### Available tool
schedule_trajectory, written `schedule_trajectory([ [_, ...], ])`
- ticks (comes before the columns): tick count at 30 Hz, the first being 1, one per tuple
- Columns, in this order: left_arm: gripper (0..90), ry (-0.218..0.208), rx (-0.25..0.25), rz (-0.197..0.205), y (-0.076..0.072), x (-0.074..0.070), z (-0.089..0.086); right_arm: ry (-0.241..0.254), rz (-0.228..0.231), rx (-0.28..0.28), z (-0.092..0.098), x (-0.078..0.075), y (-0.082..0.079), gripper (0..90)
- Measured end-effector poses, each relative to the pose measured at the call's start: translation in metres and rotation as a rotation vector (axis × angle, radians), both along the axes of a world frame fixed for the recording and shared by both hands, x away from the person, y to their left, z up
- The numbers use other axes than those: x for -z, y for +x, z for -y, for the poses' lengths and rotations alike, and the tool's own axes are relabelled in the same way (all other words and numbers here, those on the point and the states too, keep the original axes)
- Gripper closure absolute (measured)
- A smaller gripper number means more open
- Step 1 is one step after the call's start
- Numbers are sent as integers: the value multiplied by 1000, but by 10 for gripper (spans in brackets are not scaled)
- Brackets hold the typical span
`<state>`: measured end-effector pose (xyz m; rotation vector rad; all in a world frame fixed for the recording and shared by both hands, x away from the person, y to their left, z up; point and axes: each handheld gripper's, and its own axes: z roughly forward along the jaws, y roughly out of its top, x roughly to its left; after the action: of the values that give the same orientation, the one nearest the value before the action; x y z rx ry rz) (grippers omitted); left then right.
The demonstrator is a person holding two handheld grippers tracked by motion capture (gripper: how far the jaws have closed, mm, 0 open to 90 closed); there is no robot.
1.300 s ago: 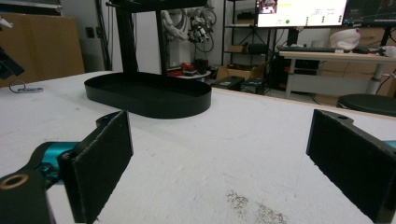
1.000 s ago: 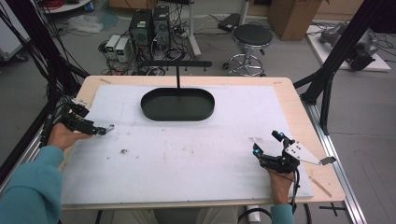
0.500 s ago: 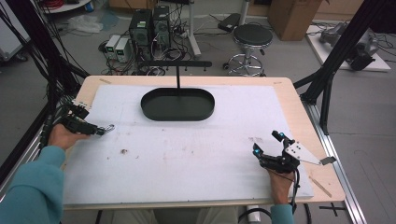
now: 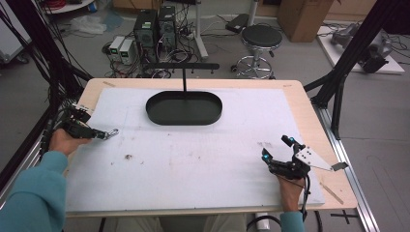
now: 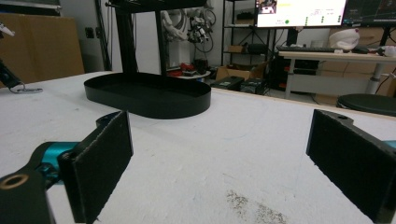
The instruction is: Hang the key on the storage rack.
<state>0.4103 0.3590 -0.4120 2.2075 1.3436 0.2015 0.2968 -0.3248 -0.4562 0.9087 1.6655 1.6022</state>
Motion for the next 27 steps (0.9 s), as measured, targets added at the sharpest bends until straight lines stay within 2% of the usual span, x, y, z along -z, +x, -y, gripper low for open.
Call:
schedule_trajectory([
  [17, 855, -3, 8, -5, 0, 0, 3, 0, -1, 0, 0, 0, 0, 66],
  [21, 868, -20, 16, -8, 0, 0, 4, -1, 0, 1, 0, 0, 0, 66],
  [27, 880, -12, 21, -11, -1, 0, 5, -1, -2, 0, 0, 0, 0, 66],
])
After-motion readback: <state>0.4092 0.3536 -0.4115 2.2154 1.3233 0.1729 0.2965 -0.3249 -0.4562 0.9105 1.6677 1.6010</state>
